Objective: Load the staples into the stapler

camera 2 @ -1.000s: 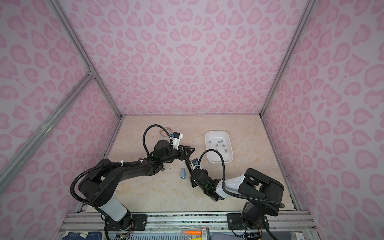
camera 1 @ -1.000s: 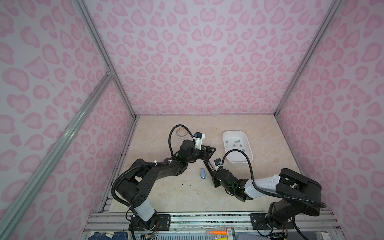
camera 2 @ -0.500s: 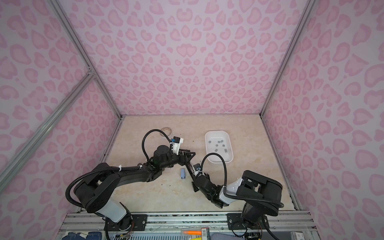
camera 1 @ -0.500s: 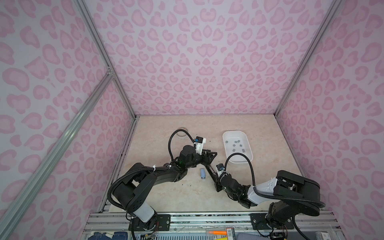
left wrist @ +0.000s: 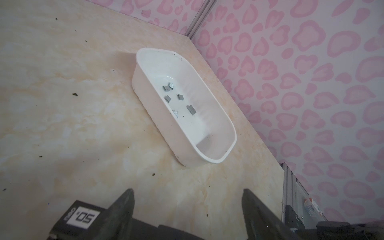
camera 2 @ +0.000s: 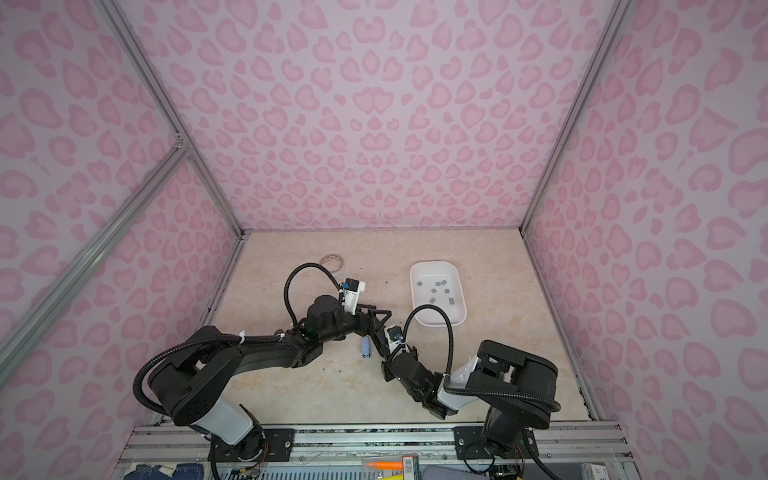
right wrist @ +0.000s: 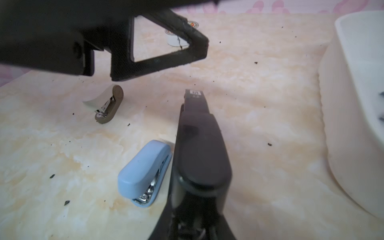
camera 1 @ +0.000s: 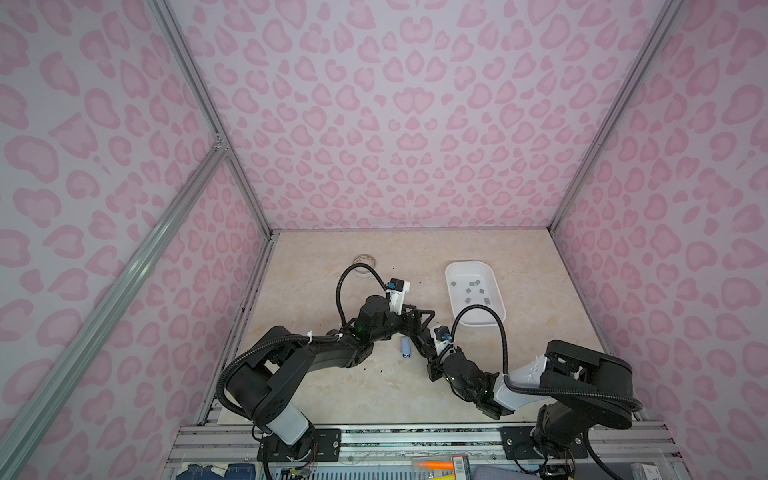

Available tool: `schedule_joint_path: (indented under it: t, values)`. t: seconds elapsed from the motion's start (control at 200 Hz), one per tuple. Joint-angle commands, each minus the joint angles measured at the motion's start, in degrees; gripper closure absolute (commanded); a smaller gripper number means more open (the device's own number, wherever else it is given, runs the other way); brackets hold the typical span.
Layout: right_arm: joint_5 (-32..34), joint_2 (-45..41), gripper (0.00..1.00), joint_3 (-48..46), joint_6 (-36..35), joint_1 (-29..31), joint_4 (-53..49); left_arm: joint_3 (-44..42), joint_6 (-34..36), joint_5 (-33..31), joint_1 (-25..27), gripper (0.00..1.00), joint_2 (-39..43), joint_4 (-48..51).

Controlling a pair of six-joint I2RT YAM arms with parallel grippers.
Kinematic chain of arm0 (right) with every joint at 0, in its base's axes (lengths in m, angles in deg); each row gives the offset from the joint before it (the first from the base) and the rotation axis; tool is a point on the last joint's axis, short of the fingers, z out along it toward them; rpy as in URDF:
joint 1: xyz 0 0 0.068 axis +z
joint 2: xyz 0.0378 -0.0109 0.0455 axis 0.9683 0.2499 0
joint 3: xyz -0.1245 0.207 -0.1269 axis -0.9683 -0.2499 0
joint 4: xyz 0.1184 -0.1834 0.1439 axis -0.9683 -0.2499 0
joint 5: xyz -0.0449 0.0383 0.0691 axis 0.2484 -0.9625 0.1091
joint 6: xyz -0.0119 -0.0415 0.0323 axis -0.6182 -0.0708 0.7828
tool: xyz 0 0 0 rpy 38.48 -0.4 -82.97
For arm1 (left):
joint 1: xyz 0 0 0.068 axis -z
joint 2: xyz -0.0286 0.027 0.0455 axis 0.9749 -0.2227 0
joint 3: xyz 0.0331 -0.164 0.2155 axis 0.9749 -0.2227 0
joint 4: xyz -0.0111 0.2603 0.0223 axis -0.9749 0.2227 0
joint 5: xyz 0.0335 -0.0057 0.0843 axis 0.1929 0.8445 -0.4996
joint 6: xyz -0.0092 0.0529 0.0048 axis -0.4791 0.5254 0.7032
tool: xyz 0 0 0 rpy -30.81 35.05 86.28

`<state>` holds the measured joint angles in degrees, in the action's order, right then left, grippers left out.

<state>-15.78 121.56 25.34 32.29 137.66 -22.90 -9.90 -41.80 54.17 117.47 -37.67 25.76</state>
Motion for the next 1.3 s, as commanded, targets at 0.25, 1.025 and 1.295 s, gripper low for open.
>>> schedule_joint_path:
  t: [0.25, 1.025, 1.295]
  values:
    - [1.12, -0.56, 0.75, -0.21, -0.29, 0.21, 1.74, -0.58, 0.67, -2.0, -0.03, 0.14, 1.78, -0.82]
    - [1.9, -1.49, 0.8, 11.25, 3.93, -0.65, -20.12, 0.39, 3.68, -4.71, -0.2, 0.58, -6.06, -3.5]
    - [2.0, 1.17, 0.81, 9.95, 5.35, -0.58, -18.09, -0.2, 2.28, -3.81, -0.19, 0.6, -10.74, -7.29]
